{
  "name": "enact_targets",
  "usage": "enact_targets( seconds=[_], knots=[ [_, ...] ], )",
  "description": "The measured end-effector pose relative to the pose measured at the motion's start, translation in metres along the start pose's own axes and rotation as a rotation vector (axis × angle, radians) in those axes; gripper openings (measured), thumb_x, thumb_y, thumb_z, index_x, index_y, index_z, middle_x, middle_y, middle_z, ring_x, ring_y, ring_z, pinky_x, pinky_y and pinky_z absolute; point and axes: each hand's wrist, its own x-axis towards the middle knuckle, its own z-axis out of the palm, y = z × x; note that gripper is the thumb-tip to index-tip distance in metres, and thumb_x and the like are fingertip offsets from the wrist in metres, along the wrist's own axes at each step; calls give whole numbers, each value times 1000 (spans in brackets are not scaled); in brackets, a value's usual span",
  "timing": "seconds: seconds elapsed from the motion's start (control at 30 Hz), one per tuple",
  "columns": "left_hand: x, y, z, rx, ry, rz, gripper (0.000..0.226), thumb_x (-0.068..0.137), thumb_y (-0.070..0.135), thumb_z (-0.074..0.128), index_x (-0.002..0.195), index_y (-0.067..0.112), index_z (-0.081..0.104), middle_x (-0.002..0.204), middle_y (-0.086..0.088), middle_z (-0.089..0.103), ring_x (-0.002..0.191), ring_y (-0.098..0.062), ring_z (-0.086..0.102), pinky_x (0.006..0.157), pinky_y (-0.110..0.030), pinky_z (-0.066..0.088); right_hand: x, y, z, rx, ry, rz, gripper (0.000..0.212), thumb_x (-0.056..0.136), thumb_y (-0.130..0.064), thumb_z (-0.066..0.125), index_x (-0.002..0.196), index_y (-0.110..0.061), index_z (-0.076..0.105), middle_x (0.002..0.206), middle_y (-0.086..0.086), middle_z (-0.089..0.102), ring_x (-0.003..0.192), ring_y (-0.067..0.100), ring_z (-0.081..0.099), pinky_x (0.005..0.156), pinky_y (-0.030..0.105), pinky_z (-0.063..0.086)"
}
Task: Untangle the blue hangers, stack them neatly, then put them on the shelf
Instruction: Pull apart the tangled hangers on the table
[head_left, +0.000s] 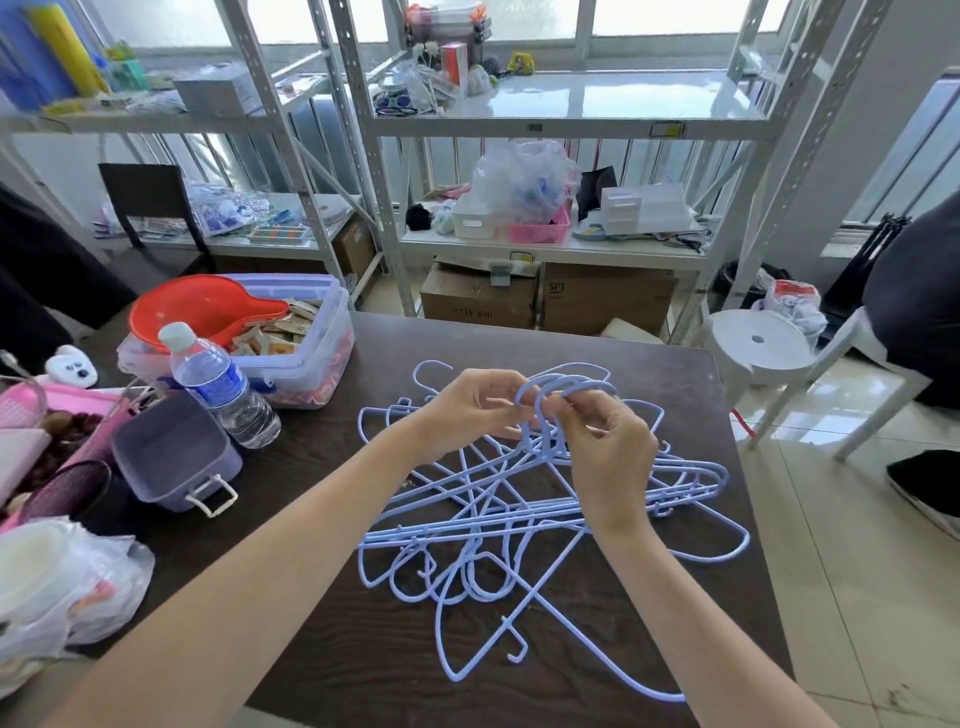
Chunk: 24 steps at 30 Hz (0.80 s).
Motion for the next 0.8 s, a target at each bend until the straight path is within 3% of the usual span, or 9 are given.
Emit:
enact_targets(
  seconds=[0.2, 0.3, 0.4, 0.47, 0.57, 0.67, 0.73, 0.8],
  knots=[
    [0, 11, 1, -158, 108, -15, 15, 90, 6, 50, 86, 17, 60, 86, 0, 65, 89, -20, 62, 94, -46, 49, 1, 1, 4, -15, 5, 3, 21, 80, -15, 66, 97, -5, 70, 92, 11, 73, 72, 8, 57, 64, 4, 41],
    [1, 11, 3, -211, 154, -26, 18, 88, 6, 52, 83, 19, 63, 73, 15, 71, 79, -9, 66, 93, -43, 49, 2, 1, 3, -12, -5, 6, 21, 80, -15, 66, 97, -5, 70, 91, 11, 73, 73, 9, 58, 64, 4, 43],
    [1, 9, 3, -311, 161, -34, 21, 86, 8, 55, 78, 22, 68, 67, 16, 71, 72, -5, 68, 95, -47, 47, 3, 1, 3, 1, -19, 11, 20, 80, -15, 66, 97, -4, 70, 90, 11, 73, 73, 9, 59, 65, 6, 45],
    [2, 7, 3, -394, 140, -16, 2, 72, 27, 71, 71, 26, 73, 64, 14, 71, 70, -5, 67, 98, -51, 45, 3, 0, 4, 1, -26, 11, 19, 80, -15, 66, 96, -4, 70, 89, 11, 73, 72, 9, 59, 64, 6, 45],
    [5, 0, -1, -488, 104, -29, 39, 41, 52, 84, 68, 26, 74, 62, 11, 69, 69, -5, 65, 84, -34, 51, 3, 1, 6, 4, -32, 26, 19, 81, -16, 66, 96, -5, 70, 89, 10, 73, 71, 8, 58, 62, 2, 43],
    [6, -2, 1, -553, 128, -26, 13, 62, 37, 74, 67, 26, 74, 60, 12, 67, 66, -5, 65, 82, -35, 48, 3, 0, 10, 12, -32, 42, 20, 81, -17, 65, 96, -5, 70, 90, 9, 72, 66, 1, 55, 57, -5, 41],
    [8, 0, 1, -600, 172, -23, 20, 77, 23, 57, 66, 25, 74, 59, 12, 67, 65, -4, 64, 82, -36, 44, 5, 0, 12, 22, -28, 44, 20, 81, -17, 65, 96, -5, 70, 91, 10, 72, 67, -2, 53, 59, -7, 40],
    [11, 0, -1, -615, 165, -19, 25, 77, 21, 53, 66, 25, 74, 60, 13, 67, 65, -3, 64, 79, -33, 44, 6, -1, 13, 19, -27, 42, 20, 81, -17, 65, 97, -5, 70, 91, 10, 72, 68, 0, 54, 59, -8, 39]
  ],
)
